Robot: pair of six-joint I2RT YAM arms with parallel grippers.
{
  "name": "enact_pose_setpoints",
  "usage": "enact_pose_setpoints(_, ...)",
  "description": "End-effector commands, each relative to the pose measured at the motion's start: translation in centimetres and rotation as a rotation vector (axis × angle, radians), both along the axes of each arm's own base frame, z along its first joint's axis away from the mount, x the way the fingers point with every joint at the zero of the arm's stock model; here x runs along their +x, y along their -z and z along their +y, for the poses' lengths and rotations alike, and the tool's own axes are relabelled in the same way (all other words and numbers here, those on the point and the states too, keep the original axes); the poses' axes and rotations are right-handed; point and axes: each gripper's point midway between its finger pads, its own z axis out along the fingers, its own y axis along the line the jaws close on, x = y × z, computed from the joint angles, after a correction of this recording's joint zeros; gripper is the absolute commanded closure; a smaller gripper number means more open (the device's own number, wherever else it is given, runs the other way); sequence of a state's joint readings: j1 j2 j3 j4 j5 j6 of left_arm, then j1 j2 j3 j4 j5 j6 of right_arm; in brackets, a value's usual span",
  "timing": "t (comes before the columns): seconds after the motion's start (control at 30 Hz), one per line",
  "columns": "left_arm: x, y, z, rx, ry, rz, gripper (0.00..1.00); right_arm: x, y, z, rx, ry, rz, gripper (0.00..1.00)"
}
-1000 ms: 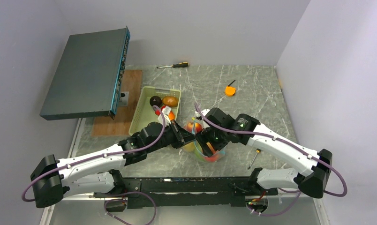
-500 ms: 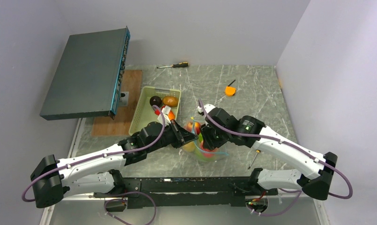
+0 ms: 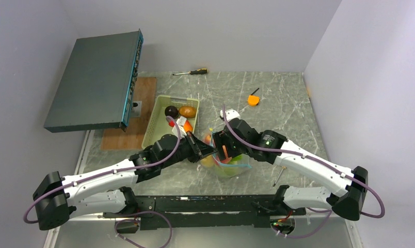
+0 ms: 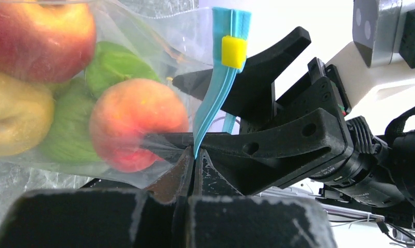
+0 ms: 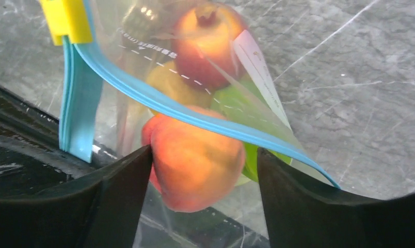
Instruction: Place the food in the zip-top bag and seal the zipper
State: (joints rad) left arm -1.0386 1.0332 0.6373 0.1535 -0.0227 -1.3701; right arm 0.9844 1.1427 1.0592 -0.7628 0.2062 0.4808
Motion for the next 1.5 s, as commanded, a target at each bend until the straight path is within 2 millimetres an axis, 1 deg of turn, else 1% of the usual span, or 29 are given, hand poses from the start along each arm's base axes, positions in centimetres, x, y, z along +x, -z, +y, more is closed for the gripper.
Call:
enact_pose_setpoints(0.0, -0.8, -2.5, -0.4, -0.095, 0.033, -0.034, 1.00, 1.2, -4.3, 2.5, 0.137, -0.019, -0.088, 0.19)
enact_pose_setpoints(0.1, -0.9, -2.2, -0.3, -0.092, 0.033, -0.030, 1.00, 0.7, -5.4, 1.0, 0.077, -0.040, -0.097, 0.07)
enact_pose_setpoints(0.23, -1.0, -2.2, -0.2, -0.091, 0.035, -0.031, 1.00, -0.1, -8.0, -1.1, 0.050, -0.056, -0.130, 0.07)
enact_pose_setpoints(0.27, -1.0, -2.2, -0.1, -0.088, 0.035, -0.031, 1.00, -0.2, -8.7, -1.9, 0.046, -0.047, -0.146, 0.07)
enact_pose_setpoints(0.37, -0.5, -2.3, 0.2, -0.073, 0.003, -0.042, 1.00, 0.4, -10.3, -4.2, 0.044, 0.030, -0.204, 0.05)
enact_pose_setpoints(0.4, -0.4, -2.3, 0.3, -0.071, -0.002, -0.043, 1.00, 0.6, -10.5, -4.7, 0.054, 0.050, -0.217, 0.04)
enact_pose_setpoints(0.47, -0.3, -2.1, 0.4, -0.063, -0.010, -0.040, 1.00, 0.9, -10.3, -5.1, 0.082, 0.073, -0.215, 0.03)
enact_pose_setpoints(0.53, -0.3, -1.9, 0.5, -0.058, -0.014, -0.036, 1.00, 1.3, -9.5, -5.4, 0.101, 0.099, -0.191, 0.03)
enact_pose_setpoints(0.57, -0.3, -1.8, 0.5, -0.058, -0.015, -0.034, 1.00, 1.5, -8.7, -5.5, 0.109, 0.101, -0.169, 0.03)
enact_pose_setpoints(0.6, -0.3, -1.7, 0.5, -0.058, -0.015, -0.032, 1.00, 1.9, -8.0, -6.0, 0.119, 0.120, -0.156, 0.03)
enact_pose_setpoints(0.67, -0.2, -1.5, 0.5, -0.057, -0.018, -0.028, 1.00, 2.3, -7.0, -6.4, 0.192, 0.113, -0.136, 0.03)
enact_pose_setpoints(0.7, -0.2, -1.4, 0.5, -0.057, -0.019, -0.027, 1.00, 2.3, -7.0, -6.0, 0.262, 0.078, -0.134, 0.03)
enact_pose_setpoints(0.77, -0.2, -1.4, 0.7, -0.058, -0.024, -0.025, 1.00, 1.5, -6.6, -4.8, 0.397, -0.026, -0.123, 0.03)
enact_pose_setpoints(0.83, -0.2, -1.4, 0.8, -0.056, -0.029, -0.025, 1.00, 0.0, -7.1, -3.0, 0.519, -0.144, -0.096, 0.03)
enact_pose_setpoints(0.87, -0.1, -1.4, 0.8, -0.052, -0.033, -0.024, 1.00, -0.9, -7.8, -2.2, 0.574, -0.203, -0.083, 0.03)
enact_pose_setpoints(0.93, 0.0, -1.6, 0.9, -0.045, -0.043, -0.024, 1.00, -2.4, -8.6, -1.0, 0.644, -0.308, -0.053, 0.03)
enact_pose_setpoints(0.97, 0.1, -1.7, 0.9, -0.043, -0.047, -0.025, 1.00, -2.9, -8.5, -0.8, 0.651, -0.337, -0.027, 0.03)
enact_pose_setpoints(1.07, 0.6, -1.8, 0.7, -0.027, -0.060, -0.020, 1.00, -3.3, -8.9, -0.9, 0.650, -0.359, -0.034, 0.04)
enact_pose_setpoints(1.13, 0.9, -2.1, 0.5, -0.020, -0.075, -0.014, 1.00, -3.3, -9.3, -1.0, 0.641, -0.362, -0.059, 0.04)
enact_pose_setpoints(1.2, 1.3, -2.2, 0.3, -0.011, -0.089, 0.002, 1.00, -3.0, -9.2, -1.2, 0.605, -0.360, -0.066, 0.04)
enact_pose_setpoints(1.37, 1.9, -3.1, -0.6, -0.013, -0.095, 0.015, 1.00, -2.1, -7.6, -1.1, 0.466, -0.348, -0.072, 0.04)
enact_pose_setpoints(1.4, 1.9, -3.2, -0.8, -0.007, -0.096, 0.020, 1.00, -2.6, -7.3, -0.6, 0.437, -0.370, -0.074, 0.05)
enact_pose_setpoints(1.47, 2.1, -3.2, -1.0, 0.006, -0.103, 0.039, 1.00, -2.8, -6.6, 0.0, 0.363, -0.368, -0.094, 0.05)
